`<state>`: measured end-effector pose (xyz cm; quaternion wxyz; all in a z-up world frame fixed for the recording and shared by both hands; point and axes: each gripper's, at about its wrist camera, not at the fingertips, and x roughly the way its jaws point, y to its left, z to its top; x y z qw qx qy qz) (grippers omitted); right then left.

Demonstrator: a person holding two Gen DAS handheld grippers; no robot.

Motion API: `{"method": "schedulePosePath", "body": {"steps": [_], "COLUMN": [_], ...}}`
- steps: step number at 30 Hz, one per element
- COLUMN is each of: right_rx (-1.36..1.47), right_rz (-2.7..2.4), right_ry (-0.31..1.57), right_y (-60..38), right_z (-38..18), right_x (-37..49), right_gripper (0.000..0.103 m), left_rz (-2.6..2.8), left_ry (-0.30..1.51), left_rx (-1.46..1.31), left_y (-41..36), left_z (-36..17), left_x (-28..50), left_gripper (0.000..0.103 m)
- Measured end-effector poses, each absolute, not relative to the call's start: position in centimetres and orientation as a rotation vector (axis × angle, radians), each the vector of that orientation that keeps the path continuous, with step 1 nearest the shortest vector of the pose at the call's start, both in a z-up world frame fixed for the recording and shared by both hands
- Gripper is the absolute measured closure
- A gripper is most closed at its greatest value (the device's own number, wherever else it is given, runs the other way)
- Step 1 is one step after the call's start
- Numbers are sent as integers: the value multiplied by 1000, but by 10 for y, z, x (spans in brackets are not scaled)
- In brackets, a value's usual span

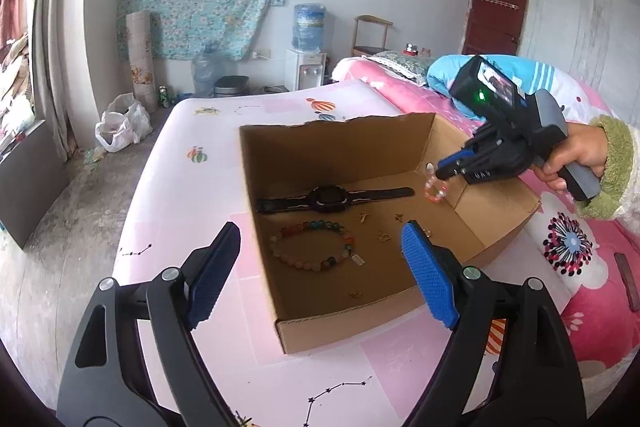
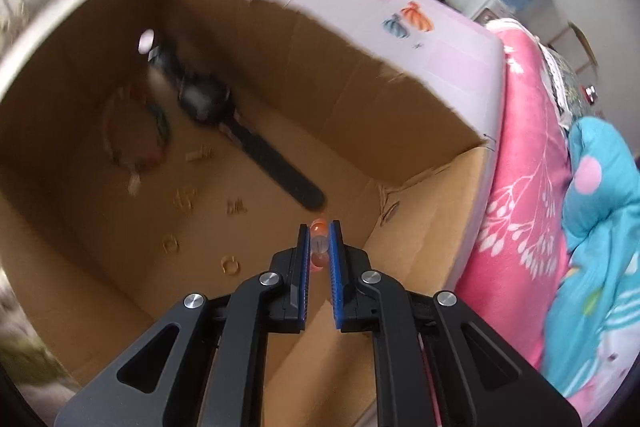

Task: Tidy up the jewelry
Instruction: 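Lower the orange bracelet into the box and open the right tool, then withdraw both open tools back from the box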

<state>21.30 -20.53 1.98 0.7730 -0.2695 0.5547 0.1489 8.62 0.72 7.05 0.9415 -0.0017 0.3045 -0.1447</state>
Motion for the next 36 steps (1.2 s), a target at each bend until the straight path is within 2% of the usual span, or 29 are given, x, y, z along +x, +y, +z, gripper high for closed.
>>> {"method": "schedulePosePath", "body": {"steps": [2,9,14,17,20,21,24,25,26,28,30,33,36], "right_rx": [-610,-448,-428,-513,-483,-463,-382,-344,-284,-134,-8,176,336], "right_rz": [347,520,584,503,489,486,475,466,459,439,383,298,220], "right_ry": [1226,1369,1495,1495,1465,1444,1355,1319,1268,1165,1081,999,982], "right_y": [-203,-201,-193,-193,-198,-200,-209,-214,-221,-242,-264,-294,-328], "right_z": [18,34,17,7,16,22,47,57,69,92,104,107,82], "right_x": [208,188,178,180,181,181,177,175,171,160,147,134,117], "right_gripper": [94,93,93,93,92,90,67,63,62,46,38,36,35], "left_rz": [-285,-259,-253,-253,-257,-255,-252,-250,-251,-255,-264,-284,-316], "left_ry": [625,631,631,634,632,631,636,636,638,649,668,707,765], "left_rx": [-8,-30,-38,-38,-33,-30,-33,-37,-41,-51,-68,-116,-178], "left_y": [12,24,26,24,24,24,24,24,24,24,26,29,32], "left_z": [69,64,62,62,62,62,60,60,60,59,56,52,45], "left_x": [84,84,83,83,81,81,81,81,80,81,82,85,92], "left_gripper": [24,24,24,24,24,24,24,24,24,23,23,23,23]}}
